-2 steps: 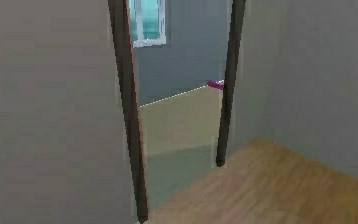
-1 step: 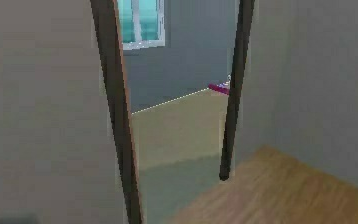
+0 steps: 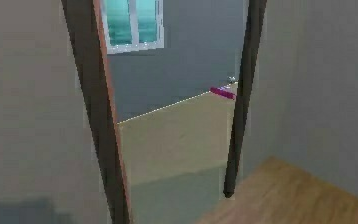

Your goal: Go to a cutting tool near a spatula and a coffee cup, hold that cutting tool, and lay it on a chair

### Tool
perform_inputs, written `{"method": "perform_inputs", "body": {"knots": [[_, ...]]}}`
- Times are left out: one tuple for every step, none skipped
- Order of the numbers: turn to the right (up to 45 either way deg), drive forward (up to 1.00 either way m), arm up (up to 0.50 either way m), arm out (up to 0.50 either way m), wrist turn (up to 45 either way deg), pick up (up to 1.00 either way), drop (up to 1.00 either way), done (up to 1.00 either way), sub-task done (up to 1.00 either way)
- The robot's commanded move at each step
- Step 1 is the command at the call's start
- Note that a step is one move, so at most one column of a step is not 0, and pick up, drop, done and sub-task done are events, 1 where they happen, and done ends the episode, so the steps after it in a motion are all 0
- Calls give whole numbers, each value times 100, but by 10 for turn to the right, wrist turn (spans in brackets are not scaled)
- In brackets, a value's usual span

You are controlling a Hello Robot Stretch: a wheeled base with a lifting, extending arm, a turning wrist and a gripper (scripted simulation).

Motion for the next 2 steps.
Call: {"method": "perform_inputs", "body": {"knots": [[150, 0, 0, 0, 0, 0, 0, 0, 0], [0, 55, 0, 0, 0, 0, 0, 0, 0]]}}
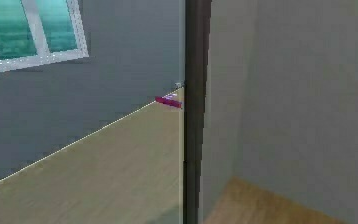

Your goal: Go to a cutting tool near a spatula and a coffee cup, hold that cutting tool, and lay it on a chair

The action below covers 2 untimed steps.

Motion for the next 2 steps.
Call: {"method": "perform_inputs", "body": {"knots": [[0, 50, 0, 0, 0, 0, 0, 0, 0], [-450, 0, 0, 0, 0, 0, 0, 0, 0]]}}
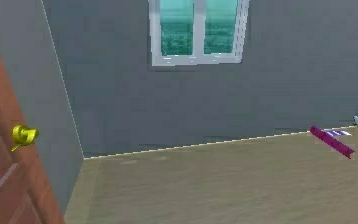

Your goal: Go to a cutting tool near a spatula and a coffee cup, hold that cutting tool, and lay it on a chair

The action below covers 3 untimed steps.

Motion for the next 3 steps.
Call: {"method": "perform_inputs", "body": {"knots": [[-60, 0, 0, 0, 0, 0, 0, 0, 0], [0, 30, 0, 0, 0, 0, 0, 0, 0], [450, 0, 0, 0, 0, 0, 0, 0, 0]]}}
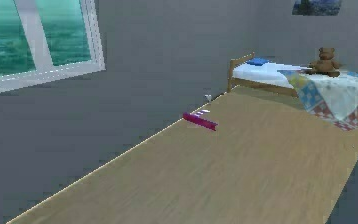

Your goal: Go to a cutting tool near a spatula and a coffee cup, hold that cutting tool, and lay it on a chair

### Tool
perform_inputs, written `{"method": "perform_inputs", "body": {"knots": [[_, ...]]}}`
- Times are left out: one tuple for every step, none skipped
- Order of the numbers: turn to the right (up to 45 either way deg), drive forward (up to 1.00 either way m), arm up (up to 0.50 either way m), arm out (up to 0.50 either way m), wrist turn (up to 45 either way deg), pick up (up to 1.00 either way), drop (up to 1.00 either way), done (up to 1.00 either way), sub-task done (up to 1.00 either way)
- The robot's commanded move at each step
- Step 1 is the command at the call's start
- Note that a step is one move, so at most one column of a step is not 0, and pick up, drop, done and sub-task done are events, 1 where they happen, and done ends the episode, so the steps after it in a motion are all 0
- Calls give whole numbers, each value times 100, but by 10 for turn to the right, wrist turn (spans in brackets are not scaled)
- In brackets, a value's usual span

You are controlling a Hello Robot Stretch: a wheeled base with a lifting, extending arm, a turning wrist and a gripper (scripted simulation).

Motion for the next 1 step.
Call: {"method": "perform_inputs", "body": {"knots": [[210, 0, 0, 0, 0, 0, 0, 0, 0]]}}
